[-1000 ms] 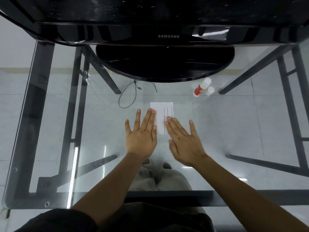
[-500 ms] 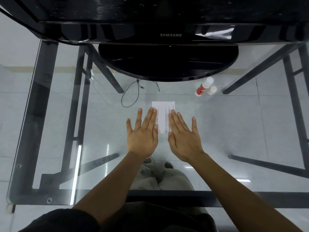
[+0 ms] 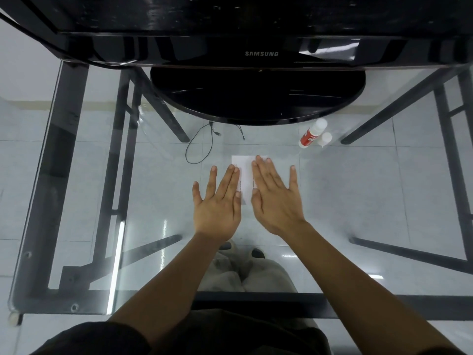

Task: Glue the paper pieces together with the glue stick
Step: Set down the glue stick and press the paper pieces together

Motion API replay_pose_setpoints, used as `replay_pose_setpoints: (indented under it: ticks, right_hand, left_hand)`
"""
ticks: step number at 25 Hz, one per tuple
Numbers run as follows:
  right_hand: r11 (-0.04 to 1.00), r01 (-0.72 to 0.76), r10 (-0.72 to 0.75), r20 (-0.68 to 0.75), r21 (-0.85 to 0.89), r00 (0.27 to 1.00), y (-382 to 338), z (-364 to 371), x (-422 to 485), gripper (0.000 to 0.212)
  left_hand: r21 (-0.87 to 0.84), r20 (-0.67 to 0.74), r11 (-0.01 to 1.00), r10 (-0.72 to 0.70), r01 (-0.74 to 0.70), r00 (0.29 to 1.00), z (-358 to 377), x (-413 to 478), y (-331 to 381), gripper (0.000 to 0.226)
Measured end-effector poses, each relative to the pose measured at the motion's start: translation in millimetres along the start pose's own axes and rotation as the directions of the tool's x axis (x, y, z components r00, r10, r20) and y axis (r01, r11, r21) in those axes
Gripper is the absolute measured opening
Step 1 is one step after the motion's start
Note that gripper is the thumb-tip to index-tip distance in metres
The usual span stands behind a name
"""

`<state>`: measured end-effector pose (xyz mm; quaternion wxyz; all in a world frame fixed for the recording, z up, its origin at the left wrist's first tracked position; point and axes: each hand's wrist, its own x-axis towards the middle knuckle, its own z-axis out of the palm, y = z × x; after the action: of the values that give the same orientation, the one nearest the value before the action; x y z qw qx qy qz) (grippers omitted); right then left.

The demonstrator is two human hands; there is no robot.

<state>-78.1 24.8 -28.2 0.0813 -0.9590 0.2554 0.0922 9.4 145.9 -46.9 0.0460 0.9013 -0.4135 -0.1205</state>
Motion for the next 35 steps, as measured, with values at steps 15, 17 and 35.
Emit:
replay_pose_setpoints:
  ticks: [15,17,35]
  right_hand:
    - [0.987,-0.162,0.161,-0.054,-0.011,0.985,12,2,16,0.057]
    - [0.985,-0.174,0.174,-0.062,0.016,0.983,5,-1,18,0.057]
    - [0.991,0.077,-0.074,0.034,-0.113,0.997,20,13,-37,0.062]
  left_hand:
    - [0.004,0.006,1.0,0.002,-0.002,1.0,0,0,0,0.051]
    - [0.008,0.003,1.0,0.001,-0.001,1.0,0,0,0,0.051]
    - [0.017,-0.033,1.0,0.001,0.0,0.999,4,2,-1,0.053]
